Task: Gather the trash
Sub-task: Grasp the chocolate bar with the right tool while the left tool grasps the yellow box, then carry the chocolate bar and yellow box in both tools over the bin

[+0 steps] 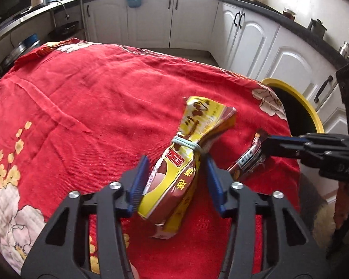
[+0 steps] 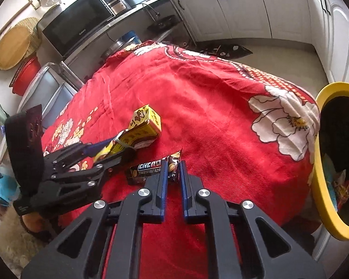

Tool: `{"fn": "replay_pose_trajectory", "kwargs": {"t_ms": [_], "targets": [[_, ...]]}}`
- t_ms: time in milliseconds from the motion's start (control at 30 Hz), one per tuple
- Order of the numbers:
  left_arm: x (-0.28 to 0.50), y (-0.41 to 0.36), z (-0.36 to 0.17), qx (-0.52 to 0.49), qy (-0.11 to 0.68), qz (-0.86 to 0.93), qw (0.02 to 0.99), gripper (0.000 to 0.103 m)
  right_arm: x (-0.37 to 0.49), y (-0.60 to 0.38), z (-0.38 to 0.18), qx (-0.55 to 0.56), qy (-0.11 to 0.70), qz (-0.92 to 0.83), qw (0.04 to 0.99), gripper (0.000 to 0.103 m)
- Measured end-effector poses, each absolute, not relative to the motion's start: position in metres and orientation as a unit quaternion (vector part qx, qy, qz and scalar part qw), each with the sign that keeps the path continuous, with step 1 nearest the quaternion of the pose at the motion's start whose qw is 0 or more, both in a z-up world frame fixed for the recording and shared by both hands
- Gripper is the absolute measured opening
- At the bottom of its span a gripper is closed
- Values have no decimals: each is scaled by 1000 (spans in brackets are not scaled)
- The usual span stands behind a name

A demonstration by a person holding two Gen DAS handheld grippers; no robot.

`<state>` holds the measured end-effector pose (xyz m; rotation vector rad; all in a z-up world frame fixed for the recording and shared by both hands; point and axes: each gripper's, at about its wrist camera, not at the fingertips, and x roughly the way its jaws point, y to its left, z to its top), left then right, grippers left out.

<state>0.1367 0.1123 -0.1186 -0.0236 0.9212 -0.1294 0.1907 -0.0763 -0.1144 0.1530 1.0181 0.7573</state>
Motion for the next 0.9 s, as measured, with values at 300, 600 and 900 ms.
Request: {"fn": "replay_pose_trajectory", "kwargs": {"t_ms": [300,600,900], "targets": [[137,103,-115,-14,441,-70,895,27,187,-97,-101,70,451,339,823,8],[143,76,-93,-18,414,-92,906,27,185,-130,-84,84,428,322,840,8],[156,40,-71,-11,390,-117,913,27,183,-170,-65,100,398,300,861,7]]}}
